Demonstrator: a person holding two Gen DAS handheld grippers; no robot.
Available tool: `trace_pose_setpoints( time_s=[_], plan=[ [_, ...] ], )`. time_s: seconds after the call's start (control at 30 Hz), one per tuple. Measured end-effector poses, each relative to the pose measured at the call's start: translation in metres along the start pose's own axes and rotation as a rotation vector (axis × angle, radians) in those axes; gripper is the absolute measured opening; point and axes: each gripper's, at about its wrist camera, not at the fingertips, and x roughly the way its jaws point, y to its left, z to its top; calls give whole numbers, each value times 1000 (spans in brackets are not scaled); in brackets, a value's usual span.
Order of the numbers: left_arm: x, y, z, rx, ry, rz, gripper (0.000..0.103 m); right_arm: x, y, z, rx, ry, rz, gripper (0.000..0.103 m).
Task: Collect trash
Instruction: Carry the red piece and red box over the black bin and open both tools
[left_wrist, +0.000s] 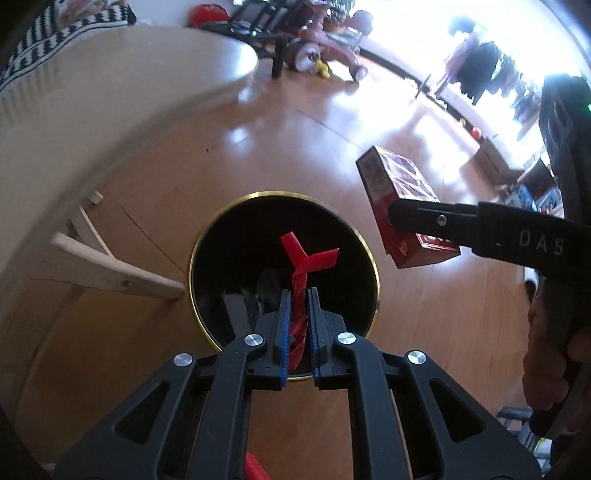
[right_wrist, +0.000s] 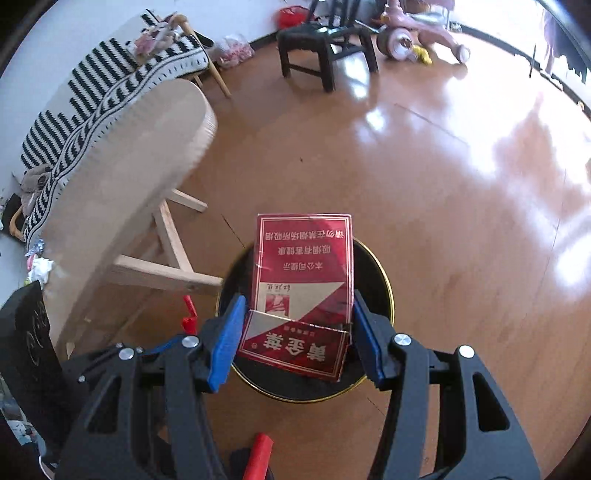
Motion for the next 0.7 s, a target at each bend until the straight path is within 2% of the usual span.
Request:
trace_pose_setpoints(
  time_s=[0.27, 0.43, 0.6, 0.67, 0.7],
  plan=[
    [24, 3, 7, -15, 37, -11, 8, 21, 2, -2, 7, 30, -1, 56],
    [27, 2, 8, -15, 40, -17, 8, 22, 4, 1, 7, 27, -2, 56],
    [28, 9, 8, -45, 40, -23, 10, 19, 4, 1, 19, 28, -1, 61],
    [28, 11, 8, -58, 38, -26, 29, 18, 3, 2, 24, 25, -1, 67],
    [26, 8, 7, -61, 31, -25, 53, 17, 3, 2, 24, 25, 0, 68]
  ],
)
